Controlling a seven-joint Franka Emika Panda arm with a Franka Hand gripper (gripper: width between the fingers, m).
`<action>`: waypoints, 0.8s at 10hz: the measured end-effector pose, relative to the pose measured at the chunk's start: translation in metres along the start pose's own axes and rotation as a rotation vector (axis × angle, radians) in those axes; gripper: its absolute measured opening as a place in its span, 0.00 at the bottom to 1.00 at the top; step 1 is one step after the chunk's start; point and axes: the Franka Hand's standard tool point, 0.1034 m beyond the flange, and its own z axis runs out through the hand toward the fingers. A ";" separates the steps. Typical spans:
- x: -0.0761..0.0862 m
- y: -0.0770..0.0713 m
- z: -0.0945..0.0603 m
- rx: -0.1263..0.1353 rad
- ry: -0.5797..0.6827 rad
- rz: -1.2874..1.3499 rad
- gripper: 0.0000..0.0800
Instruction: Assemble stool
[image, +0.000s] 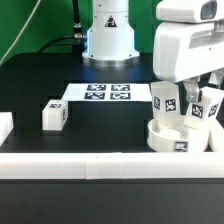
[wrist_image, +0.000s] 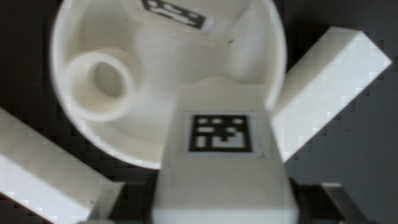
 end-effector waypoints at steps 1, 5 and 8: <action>0.000 0.000 0.000 0.000 0.000 0.002 0.42; 0.000 0.000 0.000 0.001 0.001 0.188 0.42; 0.000 -0.001 0.000 0.007 0.002 0.440 0.42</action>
Offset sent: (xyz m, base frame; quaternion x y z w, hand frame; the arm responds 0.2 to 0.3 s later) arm 0.0000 0.0000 0.0000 0.0000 0.0000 0.1296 0.9916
